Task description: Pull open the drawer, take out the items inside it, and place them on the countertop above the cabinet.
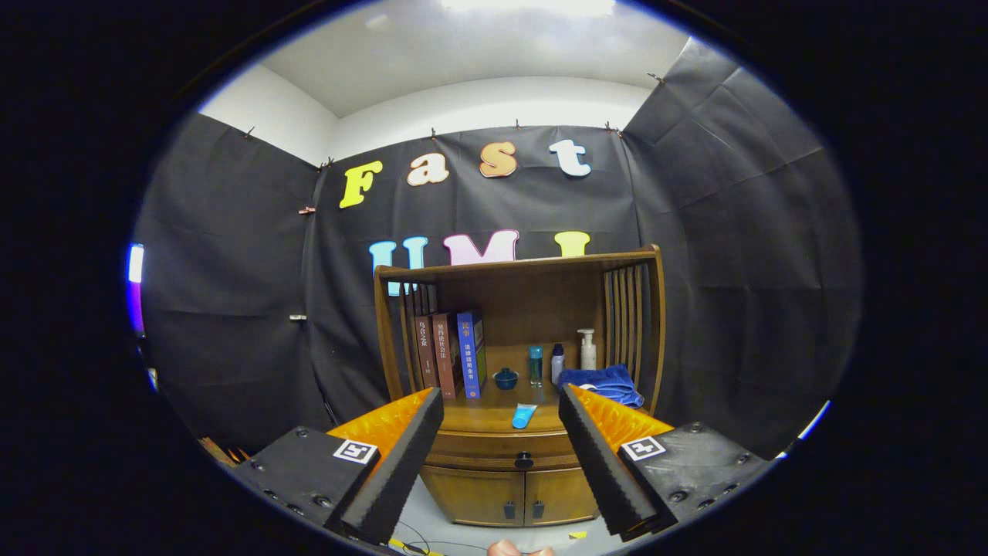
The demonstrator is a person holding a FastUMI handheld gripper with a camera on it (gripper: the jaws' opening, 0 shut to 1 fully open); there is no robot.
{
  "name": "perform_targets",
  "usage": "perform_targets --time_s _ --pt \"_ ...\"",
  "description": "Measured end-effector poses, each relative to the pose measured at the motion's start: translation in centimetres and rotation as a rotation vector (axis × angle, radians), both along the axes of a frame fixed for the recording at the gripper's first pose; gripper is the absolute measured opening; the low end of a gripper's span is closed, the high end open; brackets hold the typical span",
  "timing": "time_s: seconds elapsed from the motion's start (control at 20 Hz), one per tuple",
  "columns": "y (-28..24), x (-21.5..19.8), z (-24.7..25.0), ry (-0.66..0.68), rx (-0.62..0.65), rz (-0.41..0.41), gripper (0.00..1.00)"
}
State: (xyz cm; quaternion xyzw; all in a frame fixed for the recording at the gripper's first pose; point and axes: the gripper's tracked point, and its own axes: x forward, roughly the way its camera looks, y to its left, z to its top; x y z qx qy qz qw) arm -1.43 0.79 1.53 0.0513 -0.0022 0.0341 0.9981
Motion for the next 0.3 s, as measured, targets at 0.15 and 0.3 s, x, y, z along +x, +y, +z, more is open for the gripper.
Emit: perform_targets --time_s 0.15,0.3 --pt "-0.11 0.03 0.08 -0.002 -0.003 -0.002 0.99" --pt "0.01 -0.05 0.18 -0.005 0.002 -0.001 0.99"
